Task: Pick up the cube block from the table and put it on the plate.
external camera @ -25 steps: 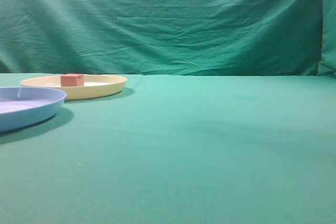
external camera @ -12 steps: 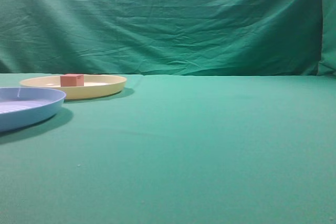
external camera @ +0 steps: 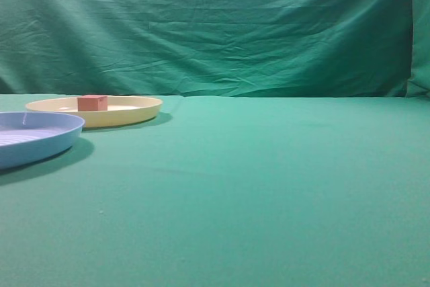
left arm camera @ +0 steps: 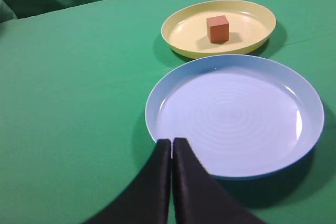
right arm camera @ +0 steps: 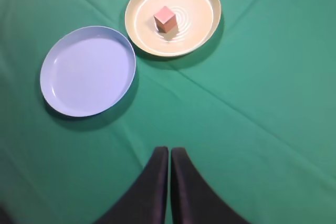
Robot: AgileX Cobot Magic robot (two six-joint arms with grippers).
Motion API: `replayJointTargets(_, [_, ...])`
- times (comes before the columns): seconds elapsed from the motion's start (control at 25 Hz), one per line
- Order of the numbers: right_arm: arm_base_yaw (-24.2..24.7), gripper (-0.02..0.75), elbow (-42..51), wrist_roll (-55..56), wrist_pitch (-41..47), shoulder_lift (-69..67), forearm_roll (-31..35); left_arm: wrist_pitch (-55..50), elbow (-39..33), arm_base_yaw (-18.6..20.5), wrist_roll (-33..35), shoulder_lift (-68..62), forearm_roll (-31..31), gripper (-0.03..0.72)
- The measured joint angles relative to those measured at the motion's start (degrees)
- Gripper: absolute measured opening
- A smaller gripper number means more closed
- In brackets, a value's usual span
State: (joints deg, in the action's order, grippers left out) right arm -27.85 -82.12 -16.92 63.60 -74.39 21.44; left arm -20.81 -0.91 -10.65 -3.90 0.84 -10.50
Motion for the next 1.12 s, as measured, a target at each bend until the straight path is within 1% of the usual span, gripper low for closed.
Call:
replayJointTargets(0.2, [0.00,0.000,14.03,-2.11,-3.06,13.61,0.81,0.00,0.00,0.00,0.00,0.00,0.00,0.000])
replayJointTargets(0.32, [0.00,0.000,17.92,-2.11,-3.28,18.95,0.83,0.00,0.00,0.00,0.00,0.00,0.00,0.000])
replayJointTargets(0.36, [0.00,0.000,20.04,-2.11,-3.28,23.10,-1.16,0.00,0.00,0.00,0.00,0.00,0.00,0.000])
replayJointTargets(0.44, [0.00,0.000,21.81,-0.18,-3.14,26.79,-3.64,0.00,0.00,0.00,0.00,0.00,0.00,0.000])
replayJointTargets(0.6, [0.00,0.000,25.26,10.09,-3.02,32.48,-11.24,0.00,0.00,0.00,0.00,0.00,0.00,0.000])
replayJointTargets(0.72, [0.20,0.000,29.58,12.71,-6.46,38.19,-16.16,0.00,0.00,0.00,0.00,0.00,0.00,0.000])
replayJointTargets(0.84, [3.52,0.000,36.46,12.71,-13.97,45.64,-17.27,0.00,0.00,0.00,0.00,0.00,0.00,0.000])
replayJointTargets(0.96, [8.65,0.000,44.67,12.74,-22.16,53.11,-17.76,0.00,0.00,0.00,0.00,0.00,0.00,0.000])
replayJointTargets(1.12, [14.28,0.000,56.99,12.74,-32.14,61.77,-19.28,0.00,0.00,0.00,0.00,0.00,0.00,0.000])
